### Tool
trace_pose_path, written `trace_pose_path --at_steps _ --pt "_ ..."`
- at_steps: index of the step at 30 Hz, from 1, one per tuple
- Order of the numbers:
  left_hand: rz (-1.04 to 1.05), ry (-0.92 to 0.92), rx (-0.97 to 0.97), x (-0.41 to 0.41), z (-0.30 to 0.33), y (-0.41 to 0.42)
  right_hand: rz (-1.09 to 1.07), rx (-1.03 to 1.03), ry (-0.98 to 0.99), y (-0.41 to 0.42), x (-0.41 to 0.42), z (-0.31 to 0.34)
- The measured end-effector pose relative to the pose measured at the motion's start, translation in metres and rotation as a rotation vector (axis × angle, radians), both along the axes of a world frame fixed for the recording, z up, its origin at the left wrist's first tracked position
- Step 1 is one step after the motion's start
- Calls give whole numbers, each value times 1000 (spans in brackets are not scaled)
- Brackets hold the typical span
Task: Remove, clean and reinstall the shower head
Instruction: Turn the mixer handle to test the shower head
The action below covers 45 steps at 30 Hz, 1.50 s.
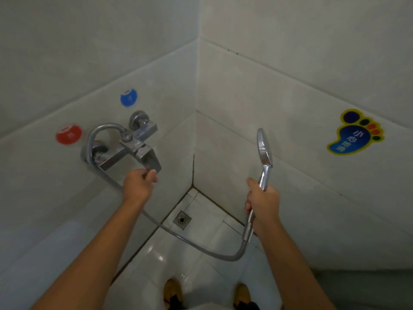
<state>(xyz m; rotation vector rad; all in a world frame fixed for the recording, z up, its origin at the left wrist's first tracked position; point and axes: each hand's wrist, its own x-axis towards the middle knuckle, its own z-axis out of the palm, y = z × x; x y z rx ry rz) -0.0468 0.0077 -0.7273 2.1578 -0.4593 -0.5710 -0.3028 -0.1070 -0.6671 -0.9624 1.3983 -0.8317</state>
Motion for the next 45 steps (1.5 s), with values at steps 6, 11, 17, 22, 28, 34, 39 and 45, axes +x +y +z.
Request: trace_pose_path --at_steps 6,11,17,22,28,34,39,45 --pt "17 -47 31 5 -14 -3 11 -8 35 -3 6 -6" --pt "-5 -60 9 2 -10 -3 54 -16 68 -5 7 -12" --pt "-29 -68 -46 -8 0 -1 78 -14 97 -7 10 -20" --pt "-41 -45 -80 -9 0 1 86 -16 138 -9 11 -29" --pt "-30 -42 -101 -13 1 0 97 -47 216 -12 11 -33" --pt "-25 -50 -109 -16 1 0 104 -35 258 -18 11 -36" --pt "-11 -47 -103 -15 -1 -1 119 189 -72 -21 16 -33" --pt "-14 -42 -94 -12 -3 0 196 347 -274 -25 16 -28"
